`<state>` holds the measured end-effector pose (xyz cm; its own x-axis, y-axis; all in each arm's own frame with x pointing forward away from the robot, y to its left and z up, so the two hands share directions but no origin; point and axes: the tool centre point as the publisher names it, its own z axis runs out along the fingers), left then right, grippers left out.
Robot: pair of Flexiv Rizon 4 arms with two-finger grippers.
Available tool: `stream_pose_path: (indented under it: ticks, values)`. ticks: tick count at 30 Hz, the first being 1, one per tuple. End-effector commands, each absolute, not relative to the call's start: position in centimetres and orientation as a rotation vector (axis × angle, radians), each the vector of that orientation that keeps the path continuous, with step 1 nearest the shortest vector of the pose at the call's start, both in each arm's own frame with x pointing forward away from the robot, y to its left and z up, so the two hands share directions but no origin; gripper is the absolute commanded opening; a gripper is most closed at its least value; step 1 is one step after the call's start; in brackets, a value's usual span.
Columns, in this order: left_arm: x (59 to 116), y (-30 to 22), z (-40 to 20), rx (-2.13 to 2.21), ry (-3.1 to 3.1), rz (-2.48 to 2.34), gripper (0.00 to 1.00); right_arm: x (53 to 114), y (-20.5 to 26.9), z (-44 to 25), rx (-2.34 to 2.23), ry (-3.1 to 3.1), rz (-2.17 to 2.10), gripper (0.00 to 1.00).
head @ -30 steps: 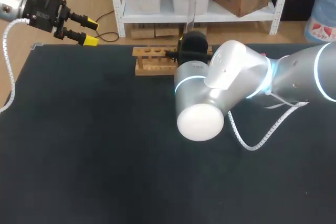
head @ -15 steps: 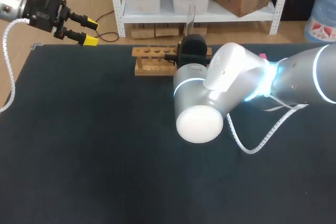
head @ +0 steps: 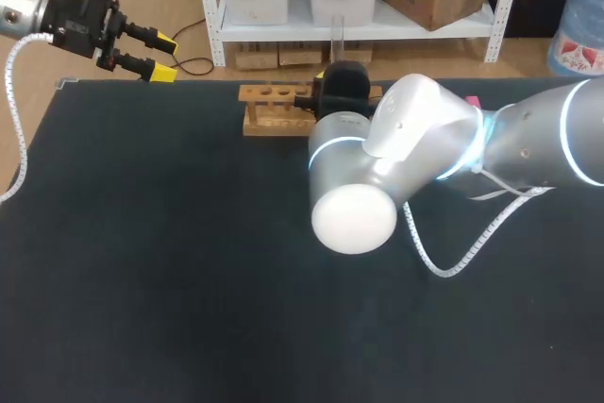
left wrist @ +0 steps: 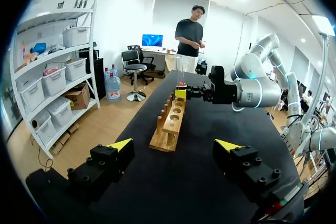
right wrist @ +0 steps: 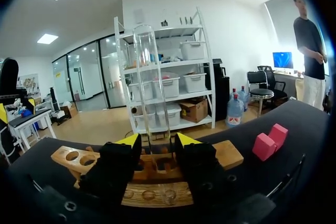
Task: Grasp the test tube, adjust it, and insert it.
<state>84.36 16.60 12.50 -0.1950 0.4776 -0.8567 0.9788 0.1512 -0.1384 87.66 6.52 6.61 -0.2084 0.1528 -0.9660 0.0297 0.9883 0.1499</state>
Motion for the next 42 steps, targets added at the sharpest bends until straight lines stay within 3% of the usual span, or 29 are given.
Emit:
stream_pose_path:
  ticks: [1, 2, 4, 5, 15, 42]
  values:
    - [84.3, 16.6, 12.4, 1.398, 1.765, -0.961, 1.0, 87.7, 6.5, 6.3, 0.141, 1.775, 0.113, 0.44]
    - [84.3, 16.6, 12.4, 1.398, 1.765, -0.961, 1.0, 87.7, 6.5, 6.3, 0.143, 1.774, 0.113, 0.47]
    - [84.3, 16.6, 12.4, 1.398, 1.765, -0.961, 1.0, 87.7, 6.5, 6.5, 0.148, 1.77, 0.111, 0.86]
    - [84.3, 16.6, 12.4, 1.398, 1.765, -0.961, 1.0, 87.7, 6.5, 6.6, 0.151, 1.767, 0.106, 0.99]
    - [84.3, 16.6, 12.4, 1.398, 1.765, -0.961, 1.0, 86.8, 5.8, 8.7, 0.173, 1.747, 0.091, 1.0]
    - [84.3, 16.6, 12.4, 1.398, 1.765, -0.961, 1.0, 79.5, 2.9, 14.2, 0.057, 1.867, 0.526, 1.0]
